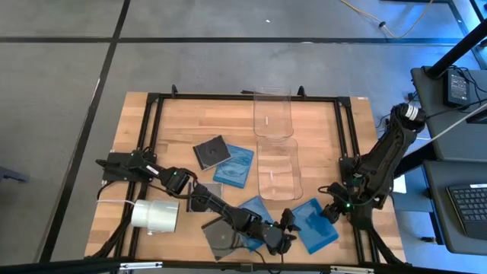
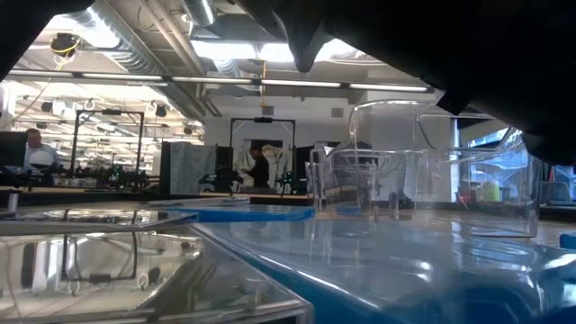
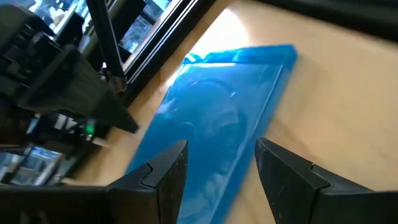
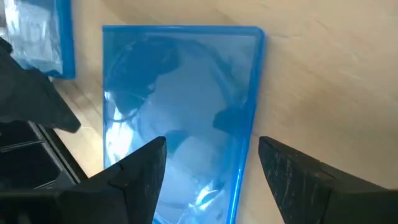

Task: Pick & place jewel cases by type
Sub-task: Put the bottom right blue CD case into the top transparent bin

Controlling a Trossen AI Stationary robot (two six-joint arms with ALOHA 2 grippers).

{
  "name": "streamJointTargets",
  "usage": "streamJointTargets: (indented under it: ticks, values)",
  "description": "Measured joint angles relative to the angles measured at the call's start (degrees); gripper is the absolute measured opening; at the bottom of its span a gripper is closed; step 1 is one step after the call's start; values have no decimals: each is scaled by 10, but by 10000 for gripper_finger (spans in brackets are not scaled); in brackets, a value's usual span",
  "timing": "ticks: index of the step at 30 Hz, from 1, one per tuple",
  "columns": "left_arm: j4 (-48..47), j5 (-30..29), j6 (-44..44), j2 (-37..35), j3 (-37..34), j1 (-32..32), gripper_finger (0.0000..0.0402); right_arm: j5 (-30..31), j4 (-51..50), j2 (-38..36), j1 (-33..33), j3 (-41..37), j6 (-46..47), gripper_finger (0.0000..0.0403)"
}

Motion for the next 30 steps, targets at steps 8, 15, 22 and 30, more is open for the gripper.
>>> streamJointTargets:
  ticks: [8,15,22,30]
  values:
    - [-31,33,-6,0,0,16,184,-11,21,1,0,-10,-1,260]
    - [-44,68,28,0,0,14,184,-12,30,1,0,-9,9,260]
    - [-62,97,-70,1,-1,19,184,-13,37,1,0,-9,28,260]
    - [-74,76,-103,1,-2,24,184,7,82,2,-15,-9,21,260]
